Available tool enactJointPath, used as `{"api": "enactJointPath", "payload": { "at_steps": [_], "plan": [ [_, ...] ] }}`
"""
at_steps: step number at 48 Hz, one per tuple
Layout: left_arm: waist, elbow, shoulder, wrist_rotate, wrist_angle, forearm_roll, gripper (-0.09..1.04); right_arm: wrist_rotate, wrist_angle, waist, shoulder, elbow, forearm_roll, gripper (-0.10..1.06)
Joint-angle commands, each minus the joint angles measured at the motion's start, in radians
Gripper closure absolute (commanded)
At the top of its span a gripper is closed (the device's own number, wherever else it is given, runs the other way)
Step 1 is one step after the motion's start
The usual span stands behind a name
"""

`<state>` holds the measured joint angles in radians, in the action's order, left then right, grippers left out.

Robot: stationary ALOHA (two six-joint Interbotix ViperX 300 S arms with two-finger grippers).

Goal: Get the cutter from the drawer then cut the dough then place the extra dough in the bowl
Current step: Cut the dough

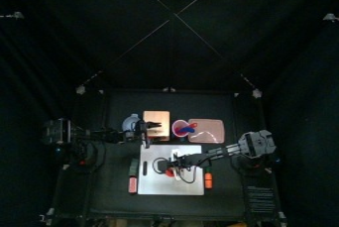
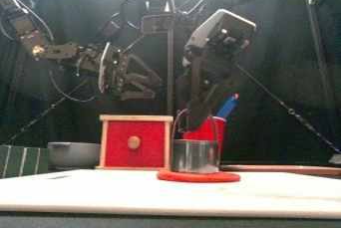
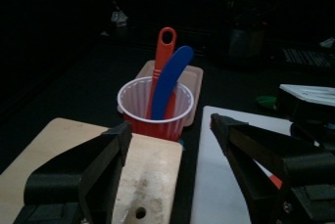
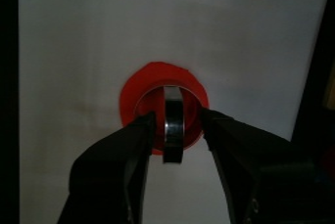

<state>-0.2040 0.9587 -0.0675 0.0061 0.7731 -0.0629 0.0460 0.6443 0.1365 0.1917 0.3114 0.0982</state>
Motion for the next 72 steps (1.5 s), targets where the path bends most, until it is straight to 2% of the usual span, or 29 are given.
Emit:
{"api": "enactJointPath", "payload": {
  "at_steps": [1,6,12,22,27,37,45,57,62,67,72],
  "plan": [
    [0.002,-0.014,-0.005,0.002,0.009,0.000,-0.04,0.002,-0.009,-0.003,-0.067,-0.012,-0.003,0.12],
    [0.002,-0.017,-0.005,0.003,0.009,0.000,-0.04,0.002,-0.028,-0.003,-0.104,-0.009,0.000,0.12],
    [-0.002,-0.020,-0.006,0.011,0.009,0.000,-0.04,0.000,-0.112,-0.005,-0.161,0.029,0.005,0.12],
    [0.040,-0.020,-0.021,0.035,0.018,-0.017,-0.05,-0.003,-0.365,-0.008,-0.293,0.224,0.038,0.12],
    [0.087,-0.021,-0.015,0.052,0.034,-0.029,-0.05,-0.009,-0.534,-0.012,-0.347,0.347,0.049,0.12],
    [0.222,-0.021,0.025,0.091,0.087,-0.077,-0.05,-0.014,-1.014,-0.040,-0.400,0.597,0.048,0.12],
    [0.347,-0.025,0.072,0.095,0.135,-0.212,-0.05,-0.021,-1.321,-0.063,-0.351,0.729,0.031,0.12],
    [0.489,-0.060,0.235,0.155,0.259,-0.397,-0.04,-0.043,-1.595,-0.058,-0.129,0.750,-0.069,0.12],
    [0.515,-0.092,0.281,0.172,0.261,-0.443,-0.04,-0.074,-1.678,-0.037,-0.057,0.726,-0.095,0.12],
    [0.523,-0.117,0.308,0.172,0.253,-0.456,-0.04,-0.089,-1.684,-0.014,-0.017,0.707,-0.129,0.12],
    [0.523,-0.135,0.336,0.170,0.232,-0.457,-0.04,-0.089,-1.689,-0.005,-0.006,0.706,-0.133,0.12]
  ]
}}
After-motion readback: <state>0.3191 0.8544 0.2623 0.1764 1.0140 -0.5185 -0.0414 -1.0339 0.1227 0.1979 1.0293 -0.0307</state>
